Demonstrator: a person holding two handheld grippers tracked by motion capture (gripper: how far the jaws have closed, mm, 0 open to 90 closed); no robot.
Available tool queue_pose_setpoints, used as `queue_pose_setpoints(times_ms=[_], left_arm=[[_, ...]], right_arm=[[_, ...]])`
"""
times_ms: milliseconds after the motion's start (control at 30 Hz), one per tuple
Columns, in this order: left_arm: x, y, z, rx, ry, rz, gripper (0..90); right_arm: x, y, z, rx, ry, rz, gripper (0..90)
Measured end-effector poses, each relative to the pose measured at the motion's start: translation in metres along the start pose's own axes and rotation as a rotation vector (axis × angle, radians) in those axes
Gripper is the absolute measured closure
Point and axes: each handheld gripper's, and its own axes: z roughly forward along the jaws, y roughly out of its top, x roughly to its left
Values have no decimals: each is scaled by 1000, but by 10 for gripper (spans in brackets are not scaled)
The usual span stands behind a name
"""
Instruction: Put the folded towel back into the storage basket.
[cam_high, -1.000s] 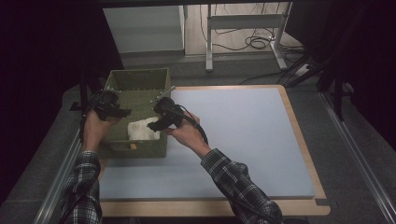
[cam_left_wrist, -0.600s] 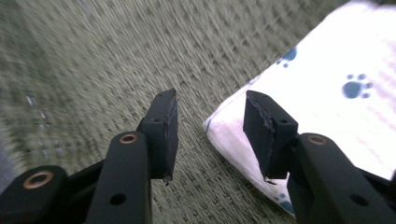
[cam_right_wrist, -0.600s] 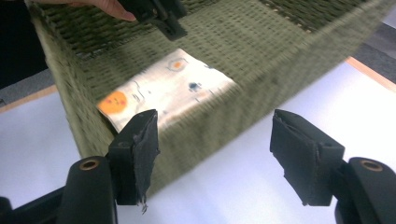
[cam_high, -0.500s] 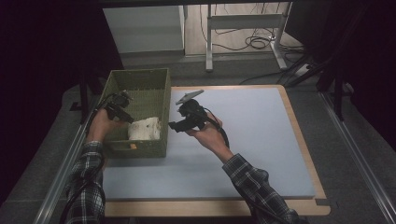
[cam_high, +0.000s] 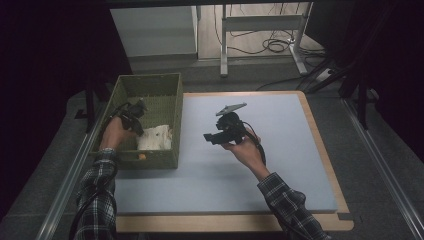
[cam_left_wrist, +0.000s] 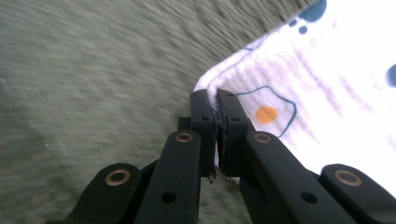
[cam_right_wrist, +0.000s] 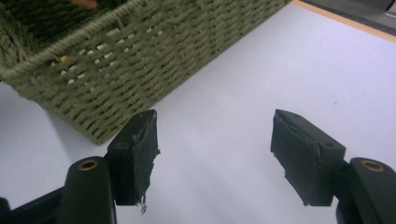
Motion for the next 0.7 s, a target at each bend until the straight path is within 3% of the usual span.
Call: queue_pose_setpoints(times_ms=[33, 100, 133, 200, 233, 300, 433, 533, 600, 700], left_arm=[[2, 1, -4, -10, 23, -6, 873], [1, 2, -5, -16, 66, 20, 866], [-3, 3, -4, -16, 133, 61, 849], [-8, 6, -5, -44, 154, 78, 770], [-9, 8, -6, -78, 131, 67, 674], [-12, 12, -8, -108, 57, 47, 643], [-22, 26, -5, -124, 17, 50, 572], [-27, 36, 2, -133, -43, 31, 550], [-31, 43, 10, -71, -55, 49, 515], [-34, 49, 19, 17, -31, 68, 504]], right_arm=[[-1, -1, 0, 3, 1, 3, 322], [-2, -4, -1, 8, -4, 9, 322], [-2, -5, -1, 8, -1, 10, 322], [-4, -7, -1, 12, -1, 13, 322], [-4, -7, -1, 12, -1, 13, 322], [-5, -8, -1, 13, -1, 17, 322], [-6, -9, -1, 18, -1, 17, 322], [-8, -11, -2, 18, 0, 22, 322], [-9, -13, -3, 22, 0, 24, 322], [-11, -16, -3, 26, 0, 28, 322]])
